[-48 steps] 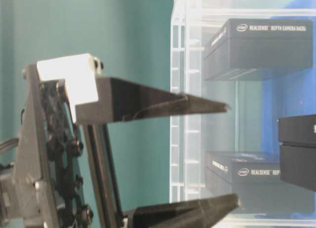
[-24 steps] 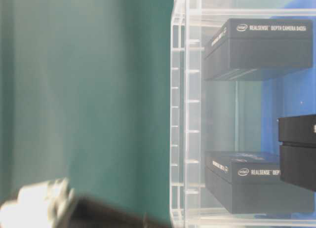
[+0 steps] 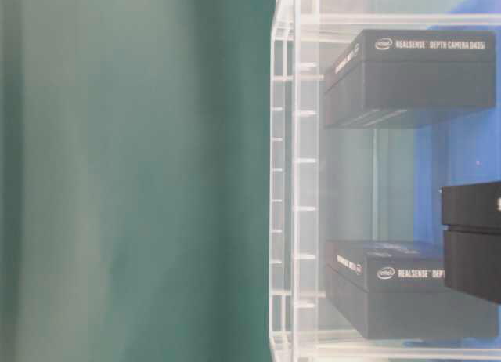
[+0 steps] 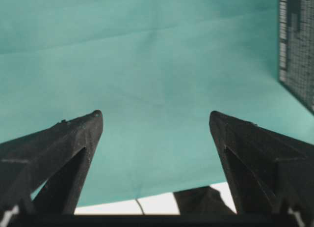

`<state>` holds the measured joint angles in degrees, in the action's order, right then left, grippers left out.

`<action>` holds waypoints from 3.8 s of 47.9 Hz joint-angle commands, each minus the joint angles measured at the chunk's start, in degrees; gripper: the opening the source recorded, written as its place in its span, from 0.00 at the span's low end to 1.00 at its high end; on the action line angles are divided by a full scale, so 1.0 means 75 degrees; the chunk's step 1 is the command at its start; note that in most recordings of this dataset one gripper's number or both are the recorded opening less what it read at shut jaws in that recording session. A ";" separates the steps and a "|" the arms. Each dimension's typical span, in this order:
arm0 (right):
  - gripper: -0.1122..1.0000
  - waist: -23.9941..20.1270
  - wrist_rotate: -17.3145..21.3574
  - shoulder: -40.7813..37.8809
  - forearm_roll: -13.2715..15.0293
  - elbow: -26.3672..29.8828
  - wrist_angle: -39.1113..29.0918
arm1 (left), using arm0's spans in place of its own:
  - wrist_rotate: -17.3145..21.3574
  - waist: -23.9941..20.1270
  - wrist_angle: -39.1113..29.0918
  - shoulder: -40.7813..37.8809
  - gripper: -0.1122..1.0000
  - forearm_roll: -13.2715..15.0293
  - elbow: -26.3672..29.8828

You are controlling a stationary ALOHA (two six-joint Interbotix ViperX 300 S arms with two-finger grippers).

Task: Take the box out of the case with the left arm.
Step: 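Open the left gripper, release the box, and retract left, then move the open left gripper over the middle black box in the case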

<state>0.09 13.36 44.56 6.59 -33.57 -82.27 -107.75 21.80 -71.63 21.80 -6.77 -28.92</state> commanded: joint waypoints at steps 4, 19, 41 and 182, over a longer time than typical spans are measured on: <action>0.12 0.0012 -0.0012 -0.0035 0.0012 0.0070 -0.0023 | -0.0094 0.0129 -0.0012 0.0305 0.88 0.0000 -0.0047; 0.12 0.0012 -0.0012 -0.0035 0.0023 0.0082 -0.0023 | 0.0023 -0.0141 -0.0469 0.0328 0.87 -0.0035 -0.0059; 0.12 0.0012 0.0000 -0.0059 0.0023 0.0082 -0.0012 | 0.2707 -0.2883 -0.0668 0.1008 0.87 -0.0023 -0.0469; 0.12 0.0012 0.0023 -0.0117 0.0000 0.0059 -0.0258 | 0.4301 -0.3879 -0.0809 -0.3211 0.87 0.0141 0.4266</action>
<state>0.09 13.54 43.77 6.59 -33.66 -84.20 -75.50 -7.47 -77.78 -3.52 -5.45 2.46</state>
